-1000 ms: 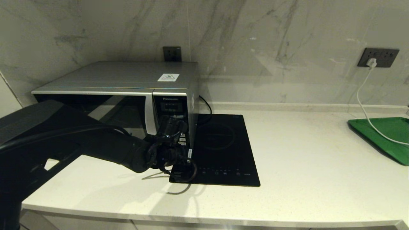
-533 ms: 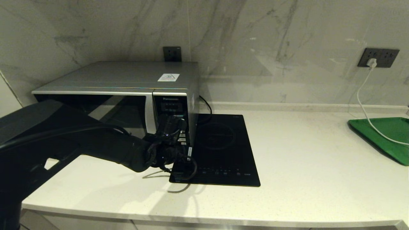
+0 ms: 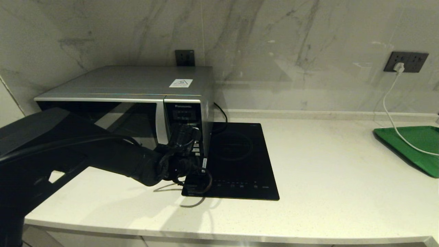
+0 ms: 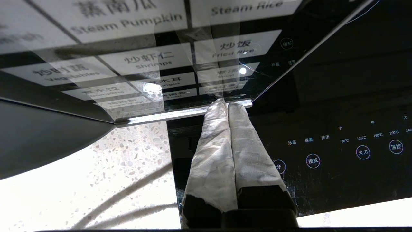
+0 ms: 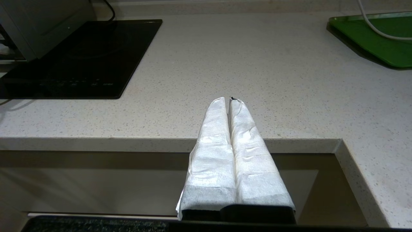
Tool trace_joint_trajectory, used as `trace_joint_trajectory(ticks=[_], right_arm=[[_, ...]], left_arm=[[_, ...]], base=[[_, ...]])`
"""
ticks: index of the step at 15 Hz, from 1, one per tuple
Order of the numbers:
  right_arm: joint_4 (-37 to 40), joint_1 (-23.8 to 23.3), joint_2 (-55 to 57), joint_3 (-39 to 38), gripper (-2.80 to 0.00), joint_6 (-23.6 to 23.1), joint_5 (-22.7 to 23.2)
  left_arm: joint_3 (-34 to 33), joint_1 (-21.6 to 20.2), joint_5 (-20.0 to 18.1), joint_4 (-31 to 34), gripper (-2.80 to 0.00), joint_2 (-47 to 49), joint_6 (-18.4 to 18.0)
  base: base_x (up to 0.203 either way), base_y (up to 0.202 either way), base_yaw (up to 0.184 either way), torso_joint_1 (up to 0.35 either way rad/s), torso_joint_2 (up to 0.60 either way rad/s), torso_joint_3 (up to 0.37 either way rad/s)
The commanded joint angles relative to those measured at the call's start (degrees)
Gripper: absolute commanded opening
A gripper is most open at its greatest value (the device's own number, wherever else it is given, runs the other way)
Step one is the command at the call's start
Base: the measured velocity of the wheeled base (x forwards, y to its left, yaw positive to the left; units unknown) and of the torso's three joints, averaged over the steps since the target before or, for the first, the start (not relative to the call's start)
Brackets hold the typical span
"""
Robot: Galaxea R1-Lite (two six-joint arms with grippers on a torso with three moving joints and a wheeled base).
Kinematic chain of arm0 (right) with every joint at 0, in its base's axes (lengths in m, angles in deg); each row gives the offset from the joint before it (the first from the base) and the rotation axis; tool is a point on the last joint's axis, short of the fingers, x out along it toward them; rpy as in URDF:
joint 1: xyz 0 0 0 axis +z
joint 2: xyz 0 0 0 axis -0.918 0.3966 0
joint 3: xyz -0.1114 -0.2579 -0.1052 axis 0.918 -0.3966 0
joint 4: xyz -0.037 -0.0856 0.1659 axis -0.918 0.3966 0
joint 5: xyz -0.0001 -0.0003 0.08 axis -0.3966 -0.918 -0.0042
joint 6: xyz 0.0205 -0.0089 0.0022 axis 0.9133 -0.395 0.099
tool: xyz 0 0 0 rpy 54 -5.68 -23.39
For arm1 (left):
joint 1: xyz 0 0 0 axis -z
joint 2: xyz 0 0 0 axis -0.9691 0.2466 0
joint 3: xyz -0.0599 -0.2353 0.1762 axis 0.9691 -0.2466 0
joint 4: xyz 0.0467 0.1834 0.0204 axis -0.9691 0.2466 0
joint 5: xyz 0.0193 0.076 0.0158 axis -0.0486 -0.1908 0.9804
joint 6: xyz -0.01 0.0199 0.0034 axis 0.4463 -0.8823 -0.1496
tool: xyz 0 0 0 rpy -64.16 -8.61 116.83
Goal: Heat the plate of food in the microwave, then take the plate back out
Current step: Open the microwave oven
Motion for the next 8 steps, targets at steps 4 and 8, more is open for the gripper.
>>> trace_joint_trajectory(ticks=[4,8], right_arm=[[0.0,0.0,0.0,0.0,-2.80,0.0,0.0],[0.0,0.0,0.0,0.0,-2.80,0.0,0.0]], left_arm=[[-5.8,0.7,0.1,0.8,-2.80,-5.6,0.4],[-13.3,4.5,-0.3,11.7,-2.80,-19.7,2.7]], base=[[0.000,0.000,0.000,0.000,0.00,0.000],[0.000,0.000,0.000,0.000,0.00,0.000]])
